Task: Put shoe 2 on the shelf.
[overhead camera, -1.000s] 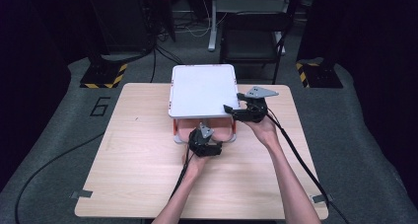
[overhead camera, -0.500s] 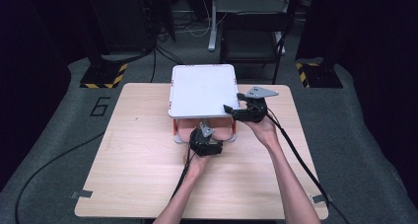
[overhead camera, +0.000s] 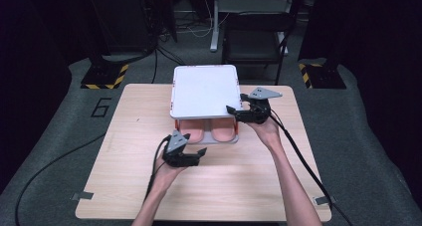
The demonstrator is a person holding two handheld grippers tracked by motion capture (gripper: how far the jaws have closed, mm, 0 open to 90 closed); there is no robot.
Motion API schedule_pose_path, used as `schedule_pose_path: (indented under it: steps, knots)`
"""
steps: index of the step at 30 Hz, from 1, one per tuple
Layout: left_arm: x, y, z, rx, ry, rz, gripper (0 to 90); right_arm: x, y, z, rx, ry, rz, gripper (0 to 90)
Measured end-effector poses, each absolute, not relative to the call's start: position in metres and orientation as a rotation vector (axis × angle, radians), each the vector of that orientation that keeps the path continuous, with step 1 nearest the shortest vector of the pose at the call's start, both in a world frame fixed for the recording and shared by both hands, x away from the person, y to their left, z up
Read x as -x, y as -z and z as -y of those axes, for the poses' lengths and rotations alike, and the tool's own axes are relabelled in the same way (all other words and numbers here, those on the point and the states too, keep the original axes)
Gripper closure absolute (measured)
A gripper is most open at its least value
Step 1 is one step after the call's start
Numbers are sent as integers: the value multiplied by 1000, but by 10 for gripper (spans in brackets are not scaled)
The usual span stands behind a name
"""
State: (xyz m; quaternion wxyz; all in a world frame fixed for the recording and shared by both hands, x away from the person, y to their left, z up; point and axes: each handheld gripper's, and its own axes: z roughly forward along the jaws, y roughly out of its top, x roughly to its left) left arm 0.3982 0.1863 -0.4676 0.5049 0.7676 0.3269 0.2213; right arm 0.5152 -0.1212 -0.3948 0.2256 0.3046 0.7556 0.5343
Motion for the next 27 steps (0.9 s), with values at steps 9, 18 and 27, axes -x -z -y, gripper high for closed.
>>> schedule_pose_path:
  steps: [9, 18, 27]
  knots:
    - [-375, 471, -277, -1735, -621, -916, 171, -496, 390, 146, -882, -1494, -1947, 199]
    - [-361, 480, -322, -1633, -640, -1026, 172, -451, 392, 193, -832, -1350, -1934, 179]
    - [-357, 490, -330, -1636, -642, -1047, 172, -396, 419, 235, -911, -1273, -1861, 181]
